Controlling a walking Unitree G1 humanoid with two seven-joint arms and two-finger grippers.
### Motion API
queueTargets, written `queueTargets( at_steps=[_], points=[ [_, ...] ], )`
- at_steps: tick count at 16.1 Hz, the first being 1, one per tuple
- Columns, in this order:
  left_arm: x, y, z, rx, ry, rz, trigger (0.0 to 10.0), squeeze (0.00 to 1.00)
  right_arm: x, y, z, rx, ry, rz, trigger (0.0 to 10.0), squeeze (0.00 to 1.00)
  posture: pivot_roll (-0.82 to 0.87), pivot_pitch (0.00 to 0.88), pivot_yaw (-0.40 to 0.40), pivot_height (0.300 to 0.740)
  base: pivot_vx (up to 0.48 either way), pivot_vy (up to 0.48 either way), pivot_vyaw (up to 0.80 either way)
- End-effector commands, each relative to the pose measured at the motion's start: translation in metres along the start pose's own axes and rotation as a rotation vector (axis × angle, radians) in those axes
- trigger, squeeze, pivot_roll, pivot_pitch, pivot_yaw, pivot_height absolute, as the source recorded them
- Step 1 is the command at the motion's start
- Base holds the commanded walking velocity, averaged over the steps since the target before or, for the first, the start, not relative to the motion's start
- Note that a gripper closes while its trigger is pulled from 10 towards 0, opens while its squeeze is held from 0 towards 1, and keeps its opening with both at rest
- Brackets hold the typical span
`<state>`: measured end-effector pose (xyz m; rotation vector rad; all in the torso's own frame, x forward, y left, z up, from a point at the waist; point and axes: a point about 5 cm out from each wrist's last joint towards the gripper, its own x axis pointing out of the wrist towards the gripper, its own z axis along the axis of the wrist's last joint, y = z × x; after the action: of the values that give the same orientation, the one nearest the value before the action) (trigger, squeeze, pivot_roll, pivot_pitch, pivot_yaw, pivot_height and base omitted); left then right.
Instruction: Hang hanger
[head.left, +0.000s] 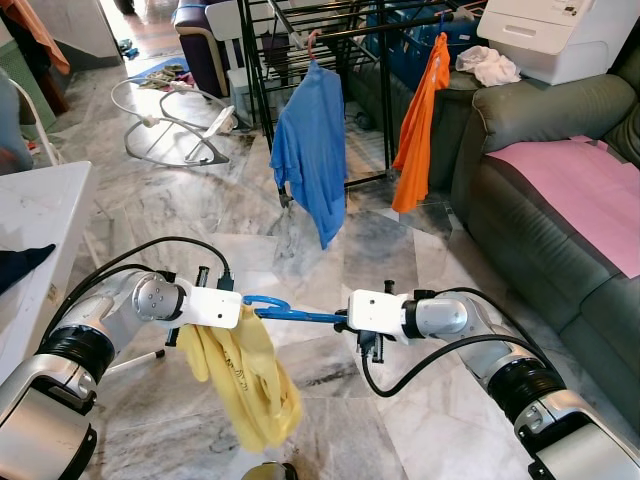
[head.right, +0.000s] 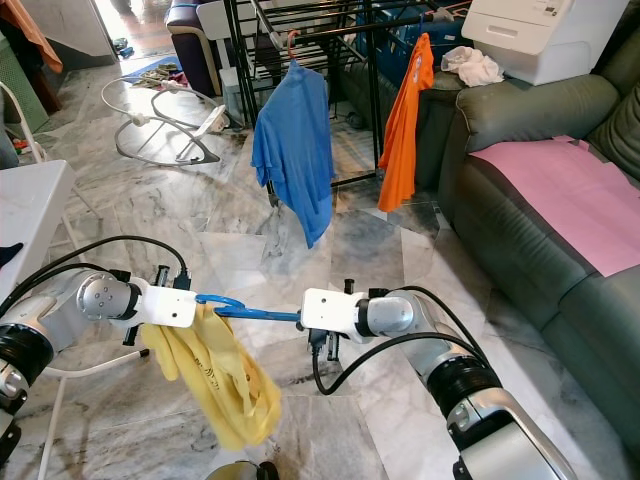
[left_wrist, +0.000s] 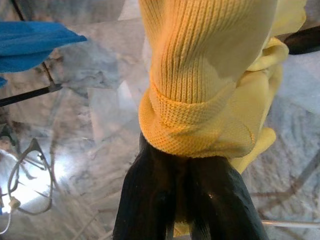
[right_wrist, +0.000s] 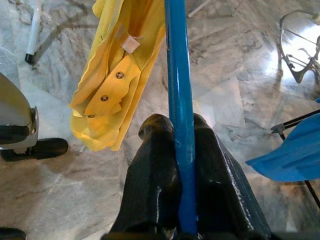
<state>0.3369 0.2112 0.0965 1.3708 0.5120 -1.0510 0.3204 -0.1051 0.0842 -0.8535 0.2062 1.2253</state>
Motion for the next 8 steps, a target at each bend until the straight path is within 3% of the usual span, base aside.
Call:
queueTargets(
  at_steps=[1,7,8],
  points=[
    [-0.0059,0.0074,-0.0031,0.004,0.000,0.063,0.0,0.00,-0.0009,-0.0067,0.0036,-0.007,-0.014,-0.029,0.0,0.00,-0.02,0.010,0.058,0.740,0.000,0.000,0.00],
    [-0.0059,0.0150,0.0007,0.038,-0.030,0.191,0.0,0.00,-0.0013,-0.0093,0.0036,0.009,-0.039,-0.122,0.0,0.00,-0.02,0.010,0.057,0.740,0.000,0.000,0.00],
    [-0.0058,0.0164,0.0017,0.047,-0.035,0.213,4.7,0.00,-0.0013,-0.0105,0.0040,0.008,-0.042,-0.138,0.0,0.00,-0.02,0.010,0.057,0.740,0.000,0.000,0.00]
  ],
)
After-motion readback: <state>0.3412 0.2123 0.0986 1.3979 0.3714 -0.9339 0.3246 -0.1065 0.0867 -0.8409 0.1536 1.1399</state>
